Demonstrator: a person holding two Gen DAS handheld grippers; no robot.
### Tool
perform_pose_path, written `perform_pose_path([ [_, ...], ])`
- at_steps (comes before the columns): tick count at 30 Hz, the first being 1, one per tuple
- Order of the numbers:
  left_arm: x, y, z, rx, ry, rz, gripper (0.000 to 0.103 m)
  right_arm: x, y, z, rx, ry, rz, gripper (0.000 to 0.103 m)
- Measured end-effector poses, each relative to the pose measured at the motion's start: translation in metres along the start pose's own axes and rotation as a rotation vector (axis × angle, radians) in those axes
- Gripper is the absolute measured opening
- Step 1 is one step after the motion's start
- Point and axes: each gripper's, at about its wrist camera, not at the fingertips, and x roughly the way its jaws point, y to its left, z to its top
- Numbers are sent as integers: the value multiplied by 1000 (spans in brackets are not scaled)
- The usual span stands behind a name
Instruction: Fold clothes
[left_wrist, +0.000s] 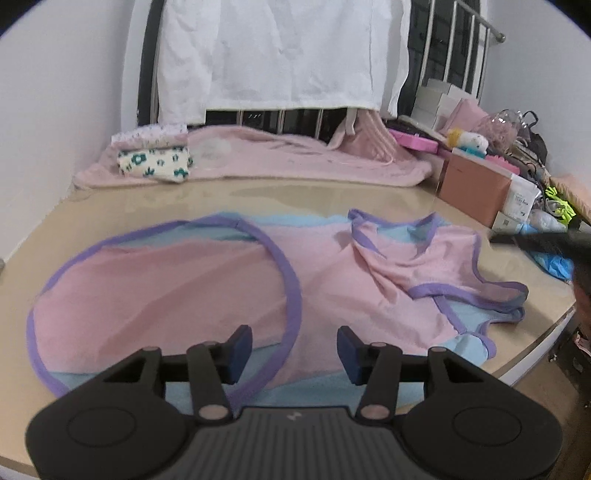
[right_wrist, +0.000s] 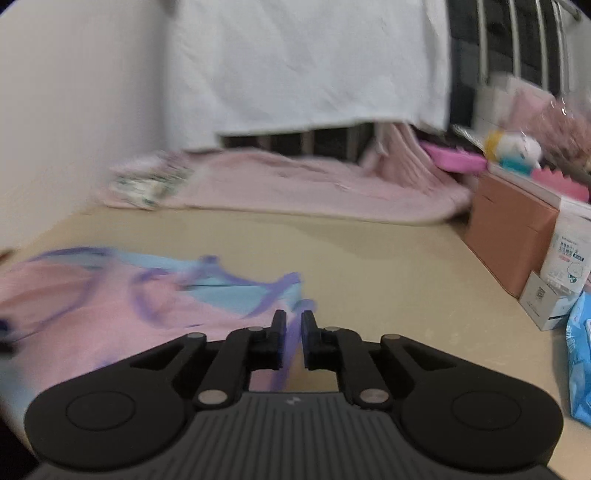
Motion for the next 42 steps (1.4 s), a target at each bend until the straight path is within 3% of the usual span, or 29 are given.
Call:
perform_pose_path([
  [2, -1, 6, -1, -7, -1, 5, 51, -15, 13, -15, -25, 10, 54, 7],
  [6, -4, 20, -3, -29, 5, 60, 51, -12, 26, -40, -21, 48, -50, 6],
  [8, -18, 30, -5, -46, -25, 52, 51, -18, 25, -42, 7, 34, -70, 6],
  [9, -27, 37, -8, -43, -38, 3, 52, -21, 24, -43, 21, 26, -79, 7],
  [10, -36, 43, -11, -39, -51, -49, 54, -27, 27, -42, 15, 4, -40, 7],
  [13, -45, 50, -21, 38, -51, -178, 59, -46, 53, -39, -85, -46, 218, 16],
  [15, -39, 52, -26, 60, -22, -184, 59, -44, 74, -42, -169, -33, 330, 22],
  [17, -32, 53, -30, 76, 16, -182, 59, -35, 90, -49, -253, 1, 340, 22],
  [20, -31, 60, -32, 99, 11, -210, 57, -24, 94, -56, -300, 40, 331, 22],
  [22, -29, 65, -31, 104, 14, -214, 48, -22, 88, -59, -269, 39, 346, 20],
  [24, -30, 70, -32, 99, 14, -208, 36, -22, 83, -61, -245, 33, 345, 7],
  [26, -29, 76, -31, 92, 16, -198, 13, -22, 81, -62, -233, 27, 333, 6],
  [28, -30, 79, -30, 107, 21, -199, 8, -23, 83, -62, -234, 17, 322, 5],
  [33, -36, 84, -36, 101, 17, -224, 7, -27, 84, -56, -220, 14, 343, 6],
  [34, -37, 85, -36, 94, 18, -229, 7, -26, 82, -55, -204, 26, 361, 10],
  [35, -37, 87, -36, 79, 20, -234, 9, -25, 79, -55, -184, 37, 379, 24],
  [36, -38, 89, -36, 58, 20, -241, 13, -25, 78, -56, -180, 40, 383, 30],
  [38, -40, 92, -37, 40, 13, -259, 28, -26, 78, -59, -198, 32, 369, 30],
  [42, -43, 95, -41, 55, -12, -280, 27, -31, 76, -65, -207, 29, 375, 29],
])
